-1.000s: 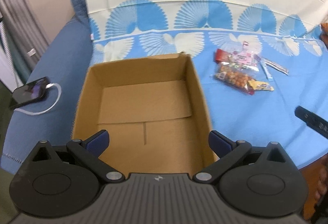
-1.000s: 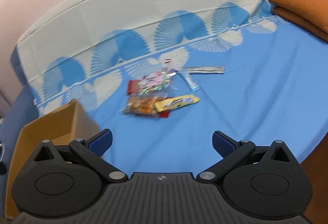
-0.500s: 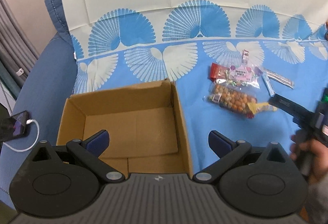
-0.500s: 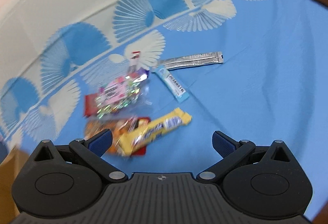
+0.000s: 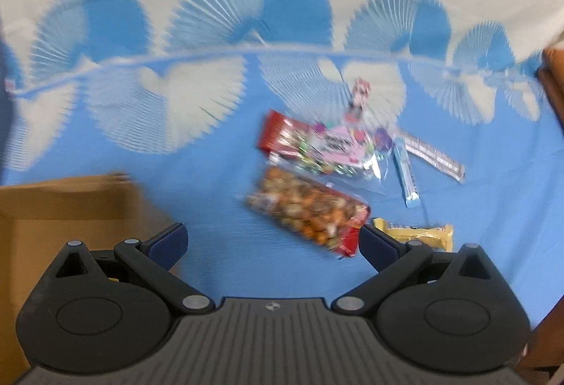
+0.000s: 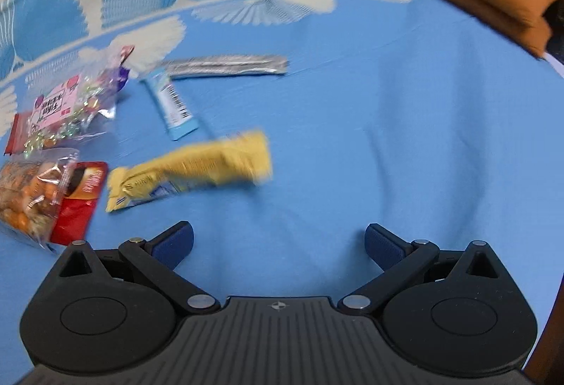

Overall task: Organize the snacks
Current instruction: 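Move both tools over the snack pile beside the box, then grasp the mesh nut bag with left gripper while right gripper grasps yellow candy bar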

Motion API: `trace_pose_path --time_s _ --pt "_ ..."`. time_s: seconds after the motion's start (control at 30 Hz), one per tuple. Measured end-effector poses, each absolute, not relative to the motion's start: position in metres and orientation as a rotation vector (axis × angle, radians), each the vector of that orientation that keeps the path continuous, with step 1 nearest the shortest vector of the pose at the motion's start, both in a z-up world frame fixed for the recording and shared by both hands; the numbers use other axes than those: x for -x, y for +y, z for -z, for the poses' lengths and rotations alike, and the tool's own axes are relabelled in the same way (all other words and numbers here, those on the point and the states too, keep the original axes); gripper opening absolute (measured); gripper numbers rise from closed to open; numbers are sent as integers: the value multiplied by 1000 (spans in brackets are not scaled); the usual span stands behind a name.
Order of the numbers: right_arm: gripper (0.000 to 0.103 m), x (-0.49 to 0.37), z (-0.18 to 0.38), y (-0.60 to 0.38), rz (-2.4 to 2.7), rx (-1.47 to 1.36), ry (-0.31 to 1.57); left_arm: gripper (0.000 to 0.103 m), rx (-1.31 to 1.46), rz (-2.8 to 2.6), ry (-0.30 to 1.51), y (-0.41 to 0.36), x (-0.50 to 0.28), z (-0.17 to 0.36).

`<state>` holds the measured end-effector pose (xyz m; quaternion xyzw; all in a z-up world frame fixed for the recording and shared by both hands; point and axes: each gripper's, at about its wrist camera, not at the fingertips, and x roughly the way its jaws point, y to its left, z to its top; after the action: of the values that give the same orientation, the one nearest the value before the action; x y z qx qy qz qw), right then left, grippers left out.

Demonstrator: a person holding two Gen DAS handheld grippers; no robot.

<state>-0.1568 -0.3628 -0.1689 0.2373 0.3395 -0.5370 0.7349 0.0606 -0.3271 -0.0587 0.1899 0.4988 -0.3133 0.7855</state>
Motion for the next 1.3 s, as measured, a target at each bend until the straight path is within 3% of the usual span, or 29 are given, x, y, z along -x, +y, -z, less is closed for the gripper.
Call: trace_pose_path --time_s 0.17,0.33,0.43,0.53,0.67,0.83,1.17,1.3 --pt "103 151 172 -363 1109 -456 700 103 -340 606 1267 -376 -96 125" --pt "103 138 161 -359 1002 -306 690 103 -217 514 1350 -396 -124 151" --pt "103 133 150 -364 885 -229 665 103 -273 487 1328 -418 -132 162" --pt "103 115 155 -383 721 -206 754 103 -403 460 1349 -429 -136 184" --pt "103 98 169 -401 639 -160 868 103 -427 437 1362 -402 -133 193" --pt "103 102 167 -402 591 -142 848 103 -370 421 1447 -361 -131 201" --pt "103 76 167 -390 465 101 947 103 -484 485 1456 -369 -122 205" --pt "101 79 171 -417 419 -90 983 103 -488 482 1472 -369 -129 209"
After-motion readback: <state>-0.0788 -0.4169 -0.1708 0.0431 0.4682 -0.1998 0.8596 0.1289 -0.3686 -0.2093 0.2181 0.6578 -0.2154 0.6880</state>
